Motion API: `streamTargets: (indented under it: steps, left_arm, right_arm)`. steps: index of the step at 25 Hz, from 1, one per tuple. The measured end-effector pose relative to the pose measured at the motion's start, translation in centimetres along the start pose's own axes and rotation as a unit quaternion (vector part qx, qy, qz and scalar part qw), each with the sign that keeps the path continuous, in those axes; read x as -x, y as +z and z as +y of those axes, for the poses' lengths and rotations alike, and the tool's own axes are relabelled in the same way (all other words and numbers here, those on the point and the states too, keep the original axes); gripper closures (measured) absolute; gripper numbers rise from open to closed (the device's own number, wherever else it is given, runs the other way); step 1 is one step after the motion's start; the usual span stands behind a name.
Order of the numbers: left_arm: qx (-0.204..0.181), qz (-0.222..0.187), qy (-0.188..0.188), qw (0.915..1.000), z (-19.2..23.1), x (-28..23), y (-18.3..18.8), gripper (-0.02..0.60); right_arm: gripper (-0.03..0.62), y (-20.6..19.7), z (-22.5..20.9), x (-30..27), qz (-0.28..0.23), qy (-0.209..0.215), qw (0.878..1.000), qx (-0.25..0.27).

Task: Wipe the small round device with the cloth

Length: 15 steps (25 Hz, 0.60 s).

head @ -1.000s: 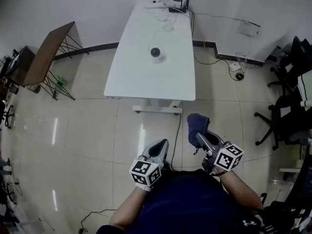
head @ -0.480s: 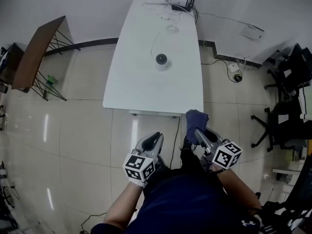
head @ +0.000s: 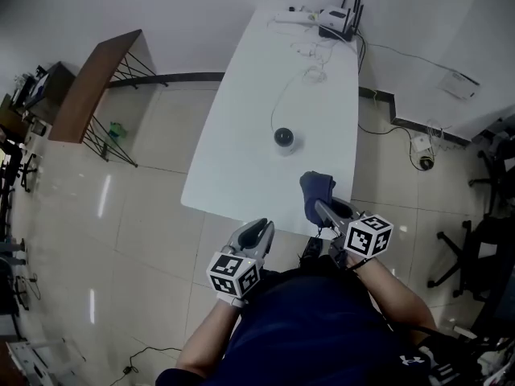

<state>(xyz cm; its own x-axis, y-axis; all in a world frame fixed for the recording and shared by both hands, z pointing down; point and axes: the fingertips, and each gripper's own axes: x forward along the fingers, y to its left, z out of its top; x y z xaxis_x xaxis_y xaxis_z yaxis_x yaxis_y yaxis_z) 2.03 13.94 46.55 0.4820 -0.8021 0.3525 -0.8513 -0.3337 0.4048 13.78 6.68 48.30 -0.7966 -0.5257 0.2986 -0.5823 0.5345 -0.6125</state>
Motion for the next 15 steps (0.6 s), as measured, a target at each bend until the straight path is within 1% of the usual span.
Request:
streamTargets:
  steps: [3, 5, 7, 9, 10, 12, 15]
  left_arm:
    - [0.004, -0.015, 0.022, 0.9996, 0.2, -2.5, 2.1, 0.520]
    - [0.005, -0.015, 0.029, 0.9994, 0.4, -3.8, 3.0, 0.511]
    - [-0.003, -0.002, 0.029, 0.9996, 0.5, -4.7, 3.2, 0.489]
    - [-0.021, 0.017, 0.028, 0.9992, 1.1, -5.7, 3.1, 0.466]
    - [-0.028, 0.024, 0.026, 0.9990, 1.5, -6.3, 3.2, 0.449]
    - [-0.031, 0.033, 0.020, 0.9988, 2.5, -7.4, 3.7, 0.439]
    - [-0.044, 0.053, 0.005, 0.9976, 4.5, -9.2, 4.3, 0.411]
  right_arm:
    - [0.517, 2.6, -3.3, -2.1, 0.018, 0.004, 1.000, -0.015]
    - [0.517, 3.9, -5.8, -3.6, 0.028, -0.003, 0.999, -0.045]
    - [0.517, 4.7, -8.1, -5.4, 0.034, -0.013, 0.996, -0.082]
    - [0.517, 5.2, -10.2, -7.3, 0.039, -0.021, 0.993, -0.110]
    - [0.517, 5.4, -11.1, -8.3, 0.041, -0.027, 0.992, -0.118]
    - [0.517, 5.6, -12.6, -10.3, 0.046, -0.039, 0.990, -0.124]
    - [0.517, 4.9, -14.2, -13.5, 0.065, -0.062, 0.988, -0.126]
